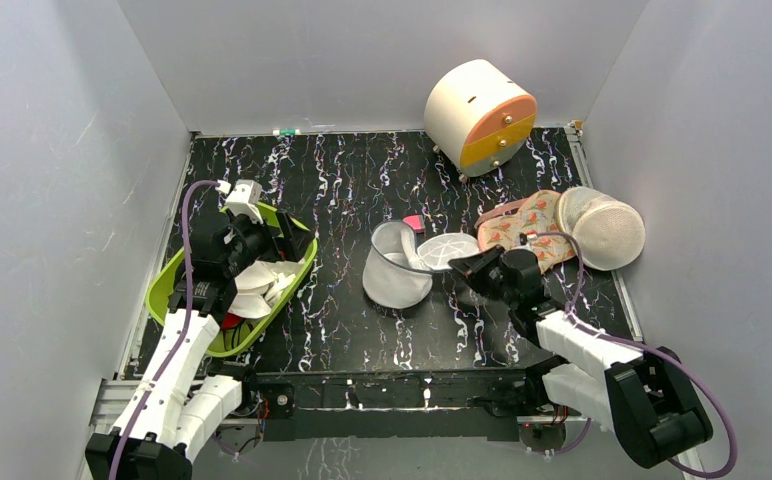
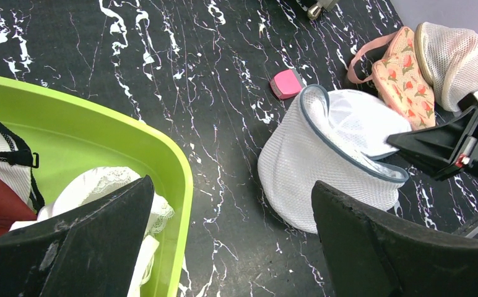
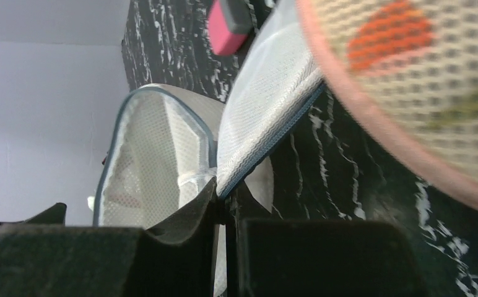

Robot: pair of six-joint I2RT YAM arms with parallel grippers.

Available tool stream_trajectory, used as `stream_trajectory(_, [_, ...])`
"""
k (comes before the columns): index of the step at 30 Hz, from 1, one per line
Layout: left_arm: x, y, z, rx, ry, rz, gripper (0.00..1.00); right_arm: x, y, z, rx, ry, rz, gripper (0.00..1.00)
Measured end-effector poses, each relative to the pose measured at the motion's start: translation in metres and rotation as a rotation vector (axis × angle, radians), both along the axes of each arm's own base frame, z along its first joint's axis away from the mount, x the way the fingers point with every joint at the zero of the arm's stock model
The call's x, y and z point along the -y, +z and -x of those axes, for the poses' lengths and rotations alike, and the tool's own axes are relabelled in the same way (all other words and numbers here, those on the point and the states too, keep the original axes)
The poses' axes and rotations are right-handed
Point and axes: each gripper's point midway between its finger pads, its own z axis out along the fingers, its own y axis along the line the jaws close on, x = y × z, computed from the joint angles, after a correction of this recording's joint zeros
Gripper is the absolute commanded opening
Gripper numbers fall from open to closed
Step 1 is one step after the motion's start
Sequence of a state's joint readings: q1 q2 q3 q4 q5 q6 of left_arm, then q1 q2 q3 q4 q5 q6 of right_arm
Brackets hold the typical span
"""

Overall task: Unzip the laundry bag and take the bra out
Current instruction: Close the laundry bag at the center of the board.

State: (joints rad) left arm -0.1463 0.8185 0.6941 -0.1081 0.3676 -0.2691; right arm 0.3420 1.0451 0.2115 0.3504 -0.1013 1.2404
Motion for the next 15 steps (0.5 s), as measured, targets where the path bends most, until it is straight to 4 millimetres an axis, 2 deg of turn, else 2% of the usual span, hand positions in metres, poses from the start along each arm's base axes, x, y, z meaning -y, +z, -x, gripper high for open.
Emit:
stream_trajectory(8, [0.0, 0.0, 0.0, 0.001, 0.0, 0.0, 0.98, -0.024, 0.071, -0.028, 0.226, 0.136, 0.173, 0.01])
stream_trajectory(12, [0.0, 0.0, 0.0, 0.001, 0.0, 0.0, 0.98, -0.03, 0.084, -0.032, 0.297, 0.203, 0.28, 0.01])
stream_trajectory(15, [0.0, 0.0, 0.0, -0.001, 0.0, 0.001, 0.98, -0.025, 0.087, -0.036, 0.329, 0.25, 0.407, 0.0])
